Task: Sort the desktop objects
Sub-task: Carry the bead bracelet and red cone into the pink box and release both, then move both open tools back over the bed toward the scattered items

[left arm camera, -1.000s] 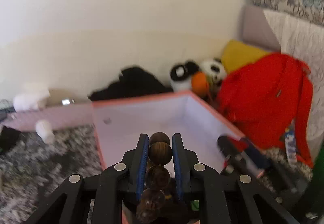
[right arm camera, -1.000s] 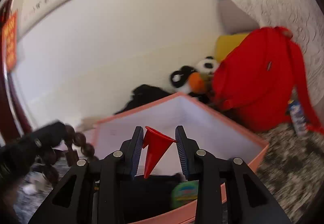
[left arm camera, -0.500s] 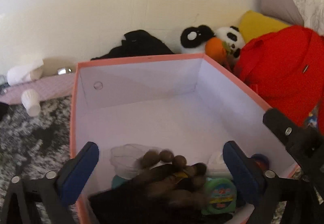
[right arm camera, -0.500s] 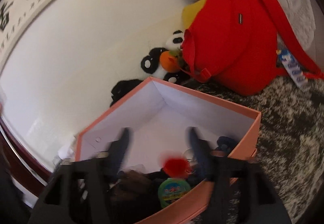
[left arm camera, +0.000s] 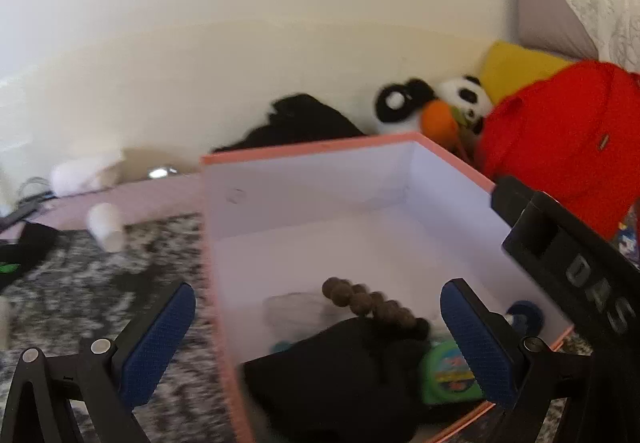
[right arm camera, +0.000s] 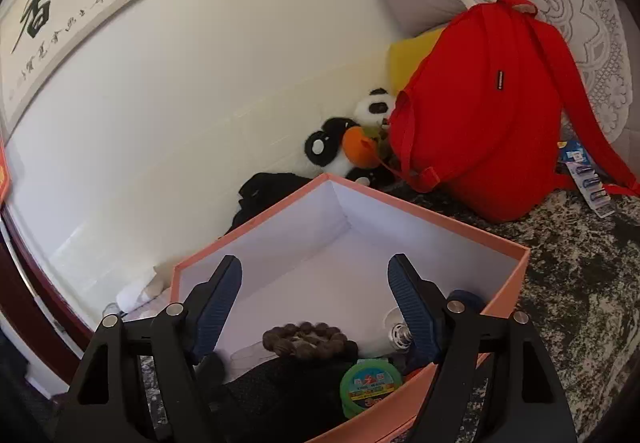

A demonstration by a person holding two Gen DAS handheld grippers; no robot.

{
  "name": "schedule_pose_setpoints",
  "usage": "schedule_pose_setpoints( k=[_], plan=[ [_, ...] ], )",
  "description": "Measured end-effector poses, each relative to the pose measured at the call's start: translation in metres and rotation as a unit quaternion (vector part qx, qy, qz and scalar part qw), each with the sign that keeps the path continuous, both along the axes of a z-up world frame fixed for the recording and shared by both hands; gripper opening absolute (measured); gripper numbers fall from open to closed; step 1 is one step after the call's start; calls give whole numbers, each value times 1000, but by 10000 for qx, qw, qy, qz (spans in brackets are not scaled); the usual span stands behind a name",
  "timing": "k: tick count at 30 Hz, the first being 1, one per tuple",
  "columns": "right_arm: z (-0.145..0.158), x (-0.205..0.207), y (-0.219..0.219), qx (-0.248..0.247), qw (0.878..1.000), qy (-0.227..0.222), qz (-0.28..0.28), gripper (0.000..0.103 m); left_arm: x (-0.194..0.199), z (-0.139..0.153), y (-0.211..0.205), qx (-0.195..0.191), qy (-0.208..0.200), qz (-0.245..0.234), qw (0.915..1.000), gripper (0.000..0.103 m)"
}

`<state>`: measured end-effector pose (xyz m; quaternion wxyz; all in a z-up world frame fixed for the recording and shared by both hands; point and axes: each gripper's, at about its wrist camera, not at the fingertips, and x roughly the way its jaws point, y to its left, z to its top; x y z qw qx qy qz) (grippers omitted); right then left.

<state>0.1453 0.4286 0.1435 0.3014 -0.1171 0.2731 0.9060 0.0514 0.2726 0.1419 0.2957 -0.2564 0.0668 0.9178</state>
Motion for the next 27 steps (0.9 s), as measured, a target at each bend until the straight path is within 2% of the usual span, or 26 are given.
schedule_pose_setpoints(
  k=[8, 13, 16, 20, 24, 27],
  plan=[
    [10, -4, -25, 149, 9998, 25, 135, 79, -3, -4, -69, -39, -208, 669, 9975, 101],
    [14, -15, -52, 330, 9988, -36, 348, 79, -14, -19, -120, -141, -280, 1071, 9938, 101],
    [13, -22, -74, 316, 9977, -48, 591, 79, -21, -30, -150, -314, -228, 1282, 9910, 101],
    [8, -33, -101, 101, 9913, 88, 1309, 81, -34, -41, -185, -508, -216, 1516, 9869, 101],
    [2, -47, -129, 292, 9857, -27, 1657, 83, -44, -42, -215, -532, -183, 1809, 9819, 101],
    [-5, -58, -147, 488, 9825, -225, 1785, 83, -56, -48, -232, -705, -243, 2115, 9745, 101]
  ],
)
